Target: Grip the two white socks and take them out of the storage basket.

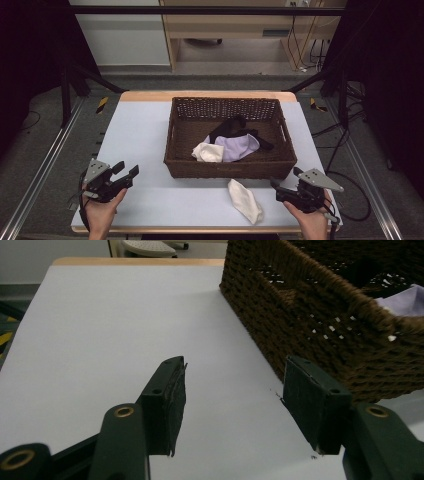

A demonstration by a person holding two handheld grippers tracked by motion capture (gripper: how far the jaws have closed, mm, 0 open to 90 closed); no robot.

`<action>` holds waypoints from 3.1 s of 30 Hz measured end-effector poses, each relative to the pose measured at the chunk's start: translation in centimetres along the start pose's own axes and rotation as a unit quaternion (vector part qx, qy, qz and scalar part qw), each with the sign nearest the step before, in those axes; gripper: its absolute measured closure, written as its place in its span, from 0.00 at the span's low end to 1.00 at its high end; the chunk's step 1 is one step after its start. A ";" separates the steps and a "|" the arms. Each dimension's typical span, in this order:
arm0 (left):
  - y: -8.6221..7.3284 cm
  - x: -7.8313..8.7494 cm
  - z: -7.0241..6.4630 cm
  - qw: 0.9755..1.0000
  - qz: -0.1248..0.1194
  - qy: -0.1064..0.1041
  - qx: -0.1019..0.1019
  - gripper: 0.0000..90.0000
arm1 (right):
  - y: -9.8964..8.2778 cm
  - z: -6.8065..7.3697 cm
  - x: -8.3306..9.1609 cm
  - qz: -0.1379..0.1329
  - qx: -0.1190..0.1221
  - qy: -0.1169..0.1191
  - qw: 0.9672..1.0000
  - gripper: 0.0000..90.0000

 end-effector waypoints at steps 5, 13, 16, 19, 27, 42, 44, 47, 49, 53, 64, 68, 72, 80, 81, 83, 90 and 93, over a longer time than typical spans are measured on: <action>1.3 -0.3 -1.4 1.000 0.000 -0.011 -0.012 0.47 | -0.7 -1.6 -0.6 0.008 0.003 -0.025 1.000 0.14; 4.6 -1.4 -4.1 0.999 -0.005 -0.034 -0.037 0.48 | -1.6 -2.7 -1.3 0.022 0.000 -0.036 0.999 0.11; 5.8 -2.1 -5.1 0.998 -0.007 -0.042 -0.044 0.48 | -2.0 -2.7 -1.6 0.030 -0.002 -0.034 0.999 0.10; 6.9 -3.0 -5.9 0.998 -0.003 -0.044 -0.053 0.48 | -2.4 -3.0 -2.0 0.033 0.002 -0.036 0.999 0.10; 9.5 -5.5 -7.9 0.996 -0.006 -0.057 -0.064 0.47 | -2.8 -3.1 -2.2 0.040 0.003 -0.035 0.999 0.10; 13.6 -11.4 -12.2 0.991 0.026 -0.071 -0.113 0.39 | -3.1 -3.0 -2.5 0.044 0.004 -0.030 0.999 0.10; 13.7 -12.3 -12.4 0.990 0.038 -0.069 -0.119 0.39 | -3.1 -3.0 -2.4 0.047 -0.002 -0.028 0.998 0.10; 13.8 -13.7 -12.7 0.988 0.047 -0.071 -0.126 0.38 | -3.1 -3.0 -2.4 0.048 -0.002 -0.028 0.998 0.10; 13.8 -14.6 -12.8 0.988 0.048 -0.075 -0.128 0.38 | -3.1 -3.1 -2.4 0.047 -0.003 -0.027 0.999 0.10; 13.9 -16.2 -13.0 0.987 0.054 -0.084 -0.127 0.38 | -3.1 -3.3 -2.4 0.045 -0.002 -0.029 0.999 0.10; 12.1 -19.9 -12.1 0.981 0.090 -0.104 -0.140 0.38 | -3.2 -3.3 -2.5 0.048 -0.004 -0.025 0.999 0.10; 11.4 -20.5 -11.8 0.978 0.098 -0.113 -0.143 0.39 | -3.3 -3.3 -2.6 0.049 0.000 -0.026 0.998 0.10; 9.9 -21.3 -11.3 0.975 0.118 -0.118 -0.144 0.39 | -3.5 -3.3 -2.7 0.052 0.000 -0.026 0.998 0.10; 7.6 -22.0 -10.8 0.972 0.149 -0.124 -0.136 0.37 | -3.7 -3.3 -2.9 0.054 0.004 -0.025 0.998 0.10; 7.3 -22.0 -10.7 0.971 0.155 -0.124 -0.137 0.37 | -3.7 -3.2 -2.9 0.057 -0.001 -0.023 0.998 0.10; 6.9 -22.2 -10.7 0.968 0.163 -0.124 -0.143 0.36 | -3.8 -3.1 -2.9 0.058 -0.001 -0.023 0.998 0.10; 5.9 -22.5 -11.1 0.960 0.188 -0.137 -0.156 0.34 | -3.9 -3.1 -3.1 0.060 0.004 -0.023 0.998 0.10; 5.4 -22.7 -11.2 0.956 0.203 -0.135 -0.164 0.34 | -3.9 -3.0 -3.1 0.061 0.004 -0.022 0.998 0.10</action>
Point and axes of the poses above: each handheld gripper's, and its own axes: x roughly backward along the jaws, y roughly out of its top, z roughly to its left, the point moved 9 cm from there along -x, roughly forward along the jaws, and after that the axes turned 13 degrees about -y, right-handed, at the moved point
